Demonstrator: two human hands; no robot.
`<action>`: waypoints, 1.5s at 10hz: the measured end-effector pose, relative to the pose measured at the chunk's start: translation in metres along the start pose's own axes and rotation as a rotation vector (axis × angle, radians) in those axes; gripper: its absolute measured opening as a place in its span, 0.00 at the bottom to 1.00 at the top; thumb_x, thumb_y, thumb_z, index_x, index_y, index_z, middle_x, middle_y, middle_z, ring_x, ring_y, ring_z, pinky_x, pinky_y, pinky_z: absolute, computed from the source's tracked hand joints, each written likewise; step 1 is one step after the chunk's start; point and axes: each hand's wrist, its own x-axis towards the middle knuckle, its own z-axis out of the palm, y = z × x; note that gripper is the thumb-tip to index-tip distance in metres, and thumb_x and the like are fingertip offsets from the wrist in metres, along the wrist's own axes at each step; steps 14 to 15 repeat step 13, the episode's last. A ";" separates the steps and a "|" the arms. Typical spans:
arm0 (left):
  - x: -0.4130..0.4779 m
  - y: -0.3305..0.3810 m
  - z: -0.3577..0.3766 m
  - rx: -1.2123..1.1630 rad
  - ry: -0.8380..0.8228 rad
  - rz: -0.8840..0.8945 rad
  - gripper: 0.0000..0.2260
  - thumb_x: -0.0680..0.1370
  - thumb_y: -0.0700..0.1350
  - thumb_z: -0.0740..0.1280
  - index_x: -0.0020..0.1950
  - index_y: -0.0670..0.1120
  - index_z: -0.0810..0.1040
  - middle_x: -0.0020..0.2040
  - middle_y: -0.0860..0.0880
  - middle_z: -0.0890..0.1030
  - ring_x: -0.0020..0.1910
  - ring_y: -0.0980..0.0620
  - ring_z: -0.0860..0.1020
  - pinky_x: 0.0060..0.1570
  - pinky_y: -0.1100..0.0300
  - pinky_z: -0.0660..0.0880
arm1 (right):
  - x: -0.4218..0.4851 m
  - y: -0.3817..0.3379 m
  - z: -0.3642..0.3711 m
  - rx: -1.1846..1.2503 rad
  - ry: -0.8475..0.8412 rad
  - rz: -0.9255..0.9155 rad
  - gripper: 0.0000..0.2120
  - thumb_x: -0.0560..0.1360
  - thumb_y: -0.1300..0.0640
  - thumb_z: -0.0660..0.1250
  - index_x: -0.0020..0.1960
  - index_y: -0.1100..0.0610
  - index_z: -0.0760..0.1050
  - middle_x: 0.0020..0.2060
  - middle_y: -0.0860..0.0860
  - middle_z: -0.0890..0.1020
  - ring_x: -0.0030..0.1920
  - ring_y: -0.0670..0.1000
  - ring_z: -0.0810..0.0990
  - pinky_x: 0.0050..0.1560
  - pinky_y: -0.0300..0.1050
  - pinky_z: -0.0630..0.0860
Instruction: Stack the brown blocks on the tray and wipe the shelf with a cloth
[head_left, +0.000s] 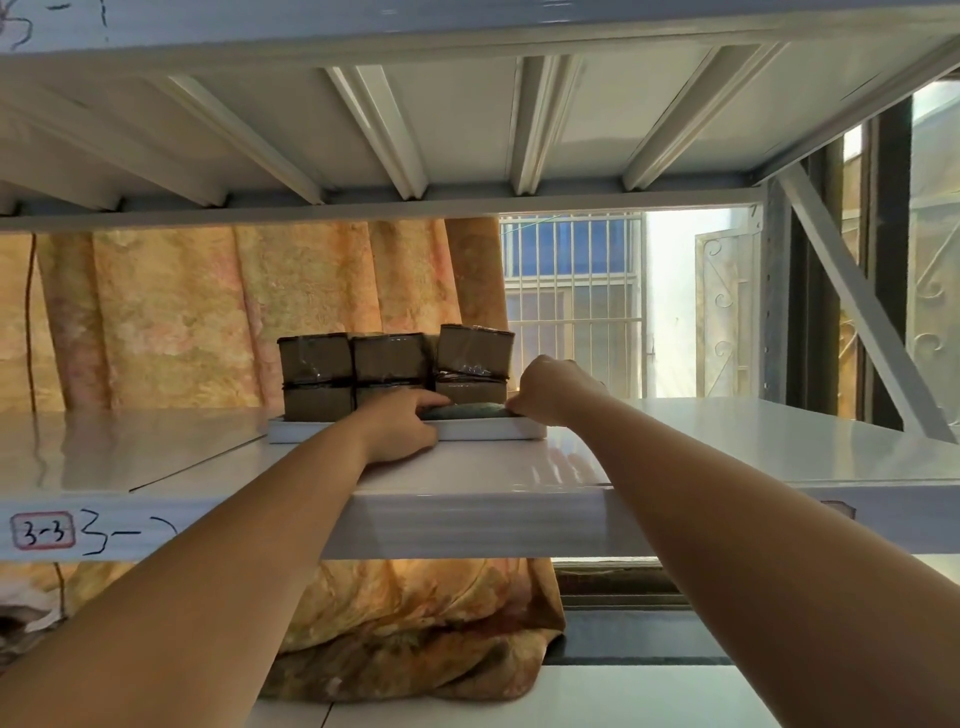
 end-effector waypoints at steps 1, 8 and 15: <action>0.000 0.000 0.000 -0.026 0.022 0.010 0.25 0.75 0.43 0.64 0.72 0.53 0.67 0.61 0.47 0.76 0.57 0.49 0.75 0.55 0.60 0.71 | -0.004 0.003 0.000 0.006 0.040 0.024 0.10 0.75 0.53 0.62 0.53 0.56 0.69 0.44 0.52 0.74 0.45 0.54 0.74 0.42 0.46 0.70; -0.002 0.006 0.007 0.208 0.169 0.119 0.06 0.77 0.43 0.65 0.48 0.47 0.82 0.47 0.49 0.82 0.43 0.53 0.75 0.44 0.61 0.67 | -0.022 0.026 -0.017 -0.358 0.043 0.159 0.18 0.75 0.63 0.62 0.65 0.57 0.69 0.54 0.55 0.77 0.54 0.55 0.76 0.46 0.45 0.67; -0.008 0.015 0.008 0.172 0.384 0.250 0.09 0.78 0.43 0.61 0.52 0.46 0.80 0.49 0.47 0.82 0.48 0.49 0.77 0.46 0.55 0.74 | -0.016 0.040 -0.012 0.137 0.257 0.184 0.11 0.72 0.60 0.59 0.50 0.58 0.78 0.45 0.55 0.81 0.46 0.57 0.79 0.47 0.47 0.76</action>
